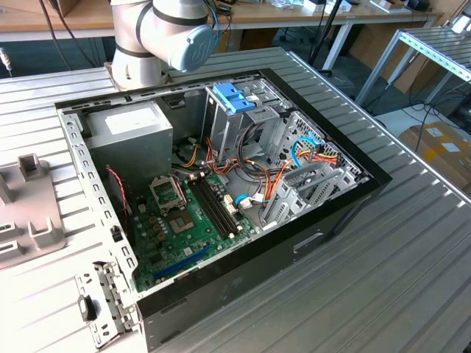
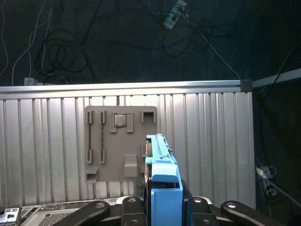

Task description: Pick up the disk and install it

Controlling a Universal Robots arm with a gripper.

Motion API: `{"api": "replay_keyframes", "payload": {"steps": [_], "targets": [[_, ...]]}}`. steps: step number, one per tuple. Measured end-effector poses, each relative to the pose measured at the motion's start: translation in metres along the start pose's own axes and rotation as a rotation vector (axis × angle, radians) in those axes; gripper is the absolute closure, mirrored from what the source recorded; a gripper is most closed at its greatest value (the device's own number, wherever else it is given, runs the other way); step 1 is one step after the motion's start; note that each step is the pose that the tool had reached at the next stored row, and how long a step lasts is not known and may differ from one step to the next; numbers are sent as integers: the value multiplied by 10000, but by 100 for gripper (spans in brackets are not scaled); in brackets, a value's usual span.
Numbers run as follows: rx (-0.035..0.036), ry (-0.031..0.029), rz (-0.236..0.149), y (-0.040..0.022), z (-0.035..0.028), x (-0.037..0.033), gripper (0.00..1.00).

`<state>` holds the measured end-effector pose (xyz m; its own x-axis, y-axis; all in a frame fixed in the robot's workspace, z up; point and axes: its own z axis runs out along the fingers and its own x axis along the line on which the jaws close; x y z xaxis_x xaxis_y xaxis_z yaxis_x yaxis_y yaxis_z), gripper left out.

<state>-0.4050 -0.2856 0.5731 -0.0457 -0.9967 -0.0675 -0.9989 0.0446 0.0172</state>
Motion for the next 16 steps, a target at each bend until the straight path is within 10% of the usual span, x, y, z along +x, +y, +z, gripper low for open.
{"api": "replay_keyframes", "payload": {"steps": [16], "targets": [[0,0,0,-95,4,26,63]]}}
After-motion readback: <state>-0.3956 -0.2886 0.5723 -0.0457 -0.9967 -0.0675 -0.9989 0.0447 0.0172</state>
